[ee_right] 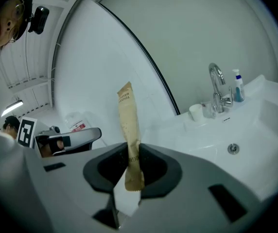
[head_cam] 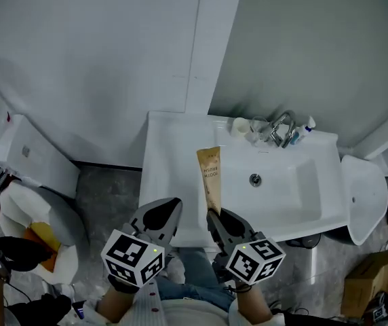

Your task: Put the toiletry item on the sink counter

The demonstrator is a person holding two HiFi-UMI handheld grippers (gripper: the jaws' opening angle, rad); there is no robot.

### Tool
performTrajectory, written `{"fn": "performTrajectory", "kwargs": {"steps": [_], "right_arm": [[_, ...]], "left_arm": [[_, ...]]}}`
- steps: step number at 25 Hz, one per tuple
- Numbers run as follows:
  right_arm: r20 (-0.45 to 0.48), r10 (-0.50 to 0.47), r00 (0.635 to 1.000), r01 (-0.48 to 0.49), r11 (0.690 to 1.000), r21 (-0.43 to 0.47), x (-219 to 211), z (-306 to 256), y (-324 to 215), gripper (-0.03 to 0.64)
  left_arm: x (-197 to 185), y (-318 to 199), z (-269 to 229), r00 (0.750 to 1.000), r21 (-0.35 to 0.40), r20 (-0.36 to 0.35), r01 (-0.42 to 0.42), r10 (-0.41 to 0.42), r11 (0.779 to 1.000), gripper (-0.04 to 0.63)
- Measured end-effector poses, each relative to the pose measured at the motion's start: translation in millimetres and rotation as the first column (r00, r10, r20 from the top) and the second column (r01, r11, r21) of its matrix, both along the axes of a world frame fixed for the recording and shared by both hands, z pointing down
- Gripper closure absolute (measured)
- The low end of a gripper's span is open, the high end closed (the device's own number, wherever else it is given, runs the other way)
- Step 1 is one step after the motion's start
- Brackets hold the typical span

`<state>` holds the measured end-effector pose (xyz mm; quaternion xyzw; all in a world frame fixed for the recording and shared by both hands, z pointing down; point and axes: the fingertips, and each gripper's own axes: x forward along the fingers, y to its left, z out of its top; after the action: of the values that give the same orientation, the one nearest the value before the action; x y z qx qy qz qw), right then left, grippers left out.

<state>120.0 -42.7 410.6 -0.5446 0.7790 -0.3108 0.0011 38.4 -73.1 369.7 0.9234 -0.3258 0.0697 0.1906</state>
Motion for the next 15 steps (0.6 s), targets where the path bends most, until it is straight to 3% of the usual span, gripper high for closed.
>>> {"fn": "performTrajectory", "kwargs": {"steps": [15], "right_arm": [[-0.017,-0.114,0.993,0.114,0.993,0.008,59.8,-6.0,-82.1,0.545]], "left_arm": [[42.8,-69.3,-4.1,0.991,0.012,0.006,0.137,-0.137,0.990,0.577]]}}
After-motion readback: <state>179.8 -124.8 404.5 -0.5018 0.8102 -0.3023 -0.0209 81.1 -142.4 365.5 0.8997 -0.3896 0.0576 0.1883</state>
